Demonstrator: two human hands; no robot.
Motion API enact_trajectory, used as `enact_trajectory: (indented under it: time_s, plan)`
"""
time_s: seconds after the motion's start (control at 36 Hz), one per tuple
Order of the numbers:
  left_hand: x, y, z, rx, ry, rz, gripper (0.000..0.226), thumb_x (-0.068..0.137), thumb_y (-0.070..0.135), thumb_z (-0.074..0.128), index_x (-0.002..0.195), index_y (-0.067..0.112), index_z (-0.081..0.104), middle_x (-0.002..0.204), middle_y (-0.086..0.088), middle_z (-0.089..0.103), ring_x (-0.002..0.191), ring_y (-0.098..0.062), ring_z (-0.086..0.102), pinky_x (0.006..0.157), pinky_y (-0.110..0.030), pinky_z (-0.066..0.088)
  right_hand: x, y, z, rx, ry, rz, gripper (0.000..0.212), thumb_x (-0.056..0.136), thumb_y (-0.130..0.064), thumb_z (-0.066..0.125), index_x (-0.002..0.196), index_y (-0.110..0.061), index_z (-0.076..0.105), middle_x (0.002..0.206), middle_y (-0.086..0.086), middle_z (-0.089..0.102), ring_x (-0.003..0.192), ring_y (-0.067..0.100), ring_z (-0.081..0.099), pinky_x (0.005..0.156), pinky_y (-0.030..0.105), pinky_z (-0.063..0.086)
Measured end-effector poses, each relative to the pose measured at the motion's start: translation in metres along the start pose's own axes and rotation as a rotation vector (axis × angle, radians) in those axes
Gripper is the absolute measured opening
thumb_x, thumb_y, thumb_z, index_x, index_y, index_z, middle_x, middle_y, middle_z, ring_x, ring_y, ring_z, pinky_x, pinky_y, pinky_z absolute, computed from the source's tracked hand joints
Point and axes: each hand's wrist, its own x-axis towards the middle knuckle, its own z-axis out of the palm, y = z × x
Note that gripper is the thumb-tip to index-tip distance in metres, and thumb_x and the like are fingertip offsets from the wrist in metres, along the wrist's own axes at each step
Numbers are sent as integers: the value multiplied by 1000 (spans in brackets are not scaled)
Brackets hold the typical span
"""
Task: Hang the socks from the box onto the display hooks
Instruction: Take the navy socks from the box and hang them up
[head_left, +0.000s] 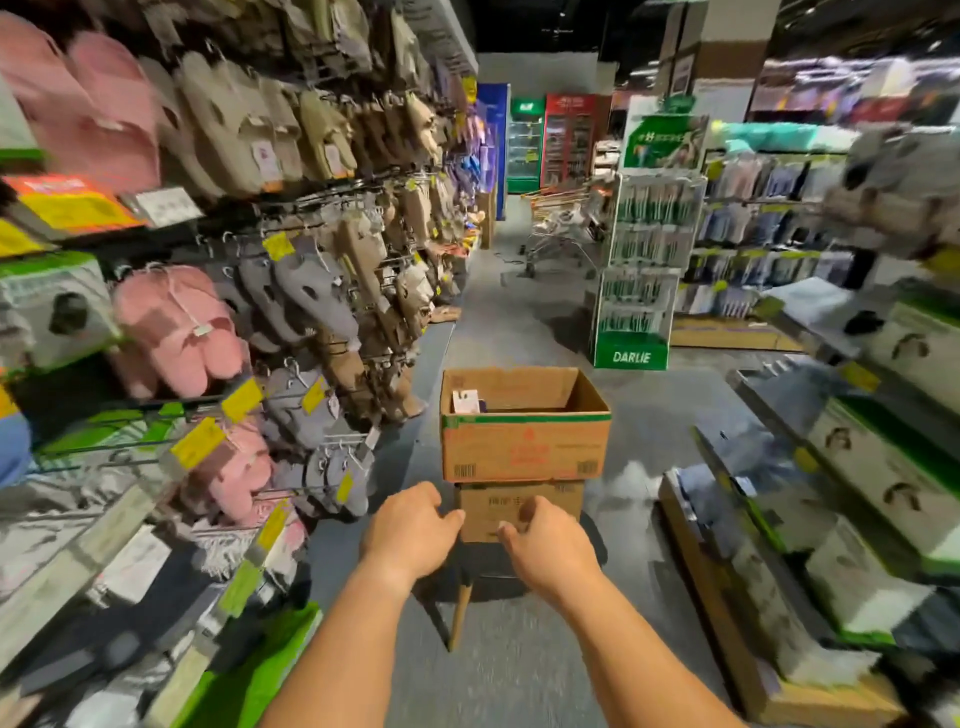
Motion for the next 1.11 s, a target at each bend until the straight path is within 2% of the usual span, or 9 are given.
enact_trajectory:
  time_s: [0.14,0.22,0.39,0.53,0.69,0.86,0.97,1.03,1.11]
  plan:
    - [85,20,6,6,1,-47,32,96,52,55,114,25,58,119,1,67,114,-28,60,88,-35,50,97,-4,-13,-8,-40,-19,32,97,-44,52,116,-18,53,117,6,64,108,26,61,84,33,50]
    - [132,24,11,21,-16,-73,34,96,51,55,117,23,59,119,1,67,116,-28,60,86,-33,47,147,-9,-13,-26,-83,-39,29,98,-41,52,114,-17,52,117,7,64,108,27,61,78,30,44]
    - [238,19,25,-27,-23,-94,29,95,49,59,99,20,61,103,0,69,106,-28,64,83,-35,50,249,-19,-3,-28,-99,-37,32,97,-41,54,117,-16,55,115,6,67,107,26,63,90,36,53]
    - [329,13,31,15,-97,-62,28,97,47,56,93,19,55,108,-7,69,107,-32,62,82,-37,50,332,-26,5,-50,-77,13,32,98,-41,52,118,-15,55,115,10,67,107,29,64,84,33,50]
    - [429,9,33,39,-166,-98,34,98,44,54,119,17,58,126,-8,64,116,-30,59,89,-34,49,418,-37,6,6,-90,86,37,98,-43,52,124,-17,55,116,6,66,104,22,63,84,31,50]
    - [485,9,51,-16,-186,-192,38,97,42,56,126,19,53,128,-8,62,119,-29,58,88,-34,47,488,-33,21,-39,-259,160,40,98,-45,53,124,-13,54,119,7,64,106,23,62,88,33,51]
    - [515,0,71,-22,-188,-278,59,92,44,61,141,16,45,138,-12,55,126,-33,55,99,-39,48,538,-28,40,-62,-396,172,46,97,-46,52,123,-8,56,121,13,65,109,27,61,84,33,47]
    - [527,-3,78,-25,-196,-320,59,92,44,61,140,13,46,137,-14,55,125,-35,55,98,-39,48,558,-28,50,-66,-462,171,48,97,-46,54,123,-6,58,122,14,65,111,29,61,85,32,46]
    - [539,-6,91,-35,-236,-364,53,90,46,61,130,12,53,130,-15,59,119,-36,58,95,-39,49,583,-23,69,35,-559,183,40,95,-33,63,125,-7,61,121,13,66,108,28,63,81,30,48]
